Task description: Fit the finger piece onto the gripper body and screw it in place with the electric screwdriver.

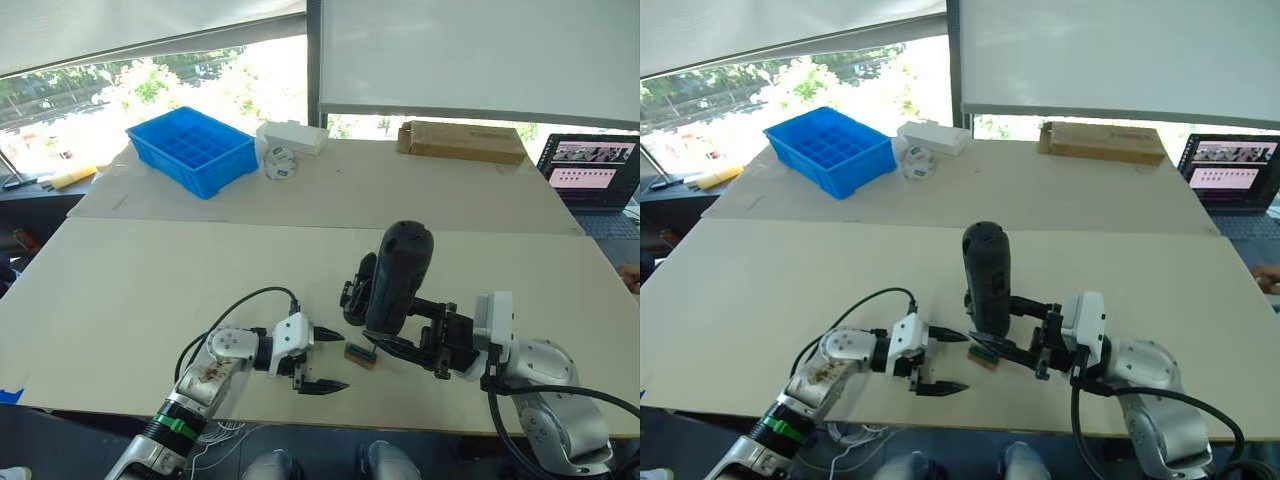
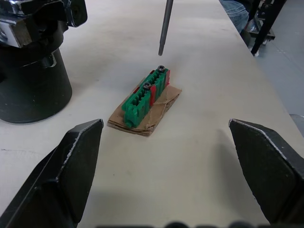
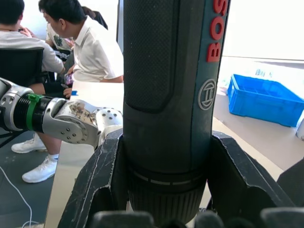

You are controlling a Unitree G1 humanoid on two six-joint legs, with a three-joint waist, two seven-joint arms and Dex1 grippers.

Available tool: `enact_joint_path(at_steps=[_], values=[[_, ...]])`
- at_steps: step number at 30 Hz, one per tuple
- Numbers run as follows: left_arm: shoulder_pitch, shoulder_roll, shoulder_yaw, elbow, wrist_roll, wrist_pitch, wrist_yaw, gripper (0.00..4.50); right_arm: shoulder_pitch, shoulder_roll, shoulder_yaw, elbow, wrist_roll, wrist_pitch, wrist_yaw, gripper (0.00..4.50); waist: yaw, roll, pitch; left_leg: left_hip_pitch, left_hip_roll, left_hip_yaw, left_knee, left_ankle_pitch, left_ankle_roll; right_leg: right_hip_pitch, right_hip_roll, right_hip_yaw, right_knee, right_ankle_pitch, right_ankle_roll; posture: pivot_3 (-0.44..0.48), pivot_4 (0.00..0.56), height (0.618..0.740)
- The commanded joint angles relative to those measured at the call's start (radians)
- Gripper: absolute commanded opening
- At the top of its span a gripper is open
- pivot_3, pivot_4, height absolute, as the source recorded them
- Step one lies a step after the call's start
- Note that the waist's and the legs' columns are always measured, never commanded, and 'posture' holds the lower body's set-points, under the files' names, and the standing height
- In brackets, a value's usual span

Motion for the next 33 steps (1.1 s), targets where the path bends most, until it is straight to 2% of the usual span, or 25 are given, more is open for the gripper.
enact_joint_path(at_steps=[1,12,33], values=[[0.003,-0.01,-0.01,-0.013,0.004,-0.004,0.013,4.5,-0.002,-0.006,-0.007,-0.018,0.004,-0.054,0.005,1.91,0.0,0.0,0.0,0.0,0.0,0.0,0.0,0.0,0.0,0.0,0.0,0.0,0.0,0.0,0.0,0.0,0.15,0.74],[0.015,0.0,-0.005,0.005,0.004,-0.018,0.01,4.5,0.013,-0.005,0.001,-0.005,-0.005,-0.078,0.001,1.91,0.0,0.0,0.0,0.0,0.0,0.0,0.001,0.0,0.0,0.0,-0.001,0.0,0.002,0.0,0.0,0.0,0.15,0.74],[0.054,0.006,-0.019,-0.086,-0.003,0.039,0.028,4.5,0.009,-0.006,0.019,0.006,-0.014,-0.074,-0.005,1.91,0.0,0.0,0.0,0.001,0.0,-0.001,0.001,-0.001,0.001,0.0,-0.003,0.0,0.003,-0.001,0.0,0.0,0.15,0.74]])
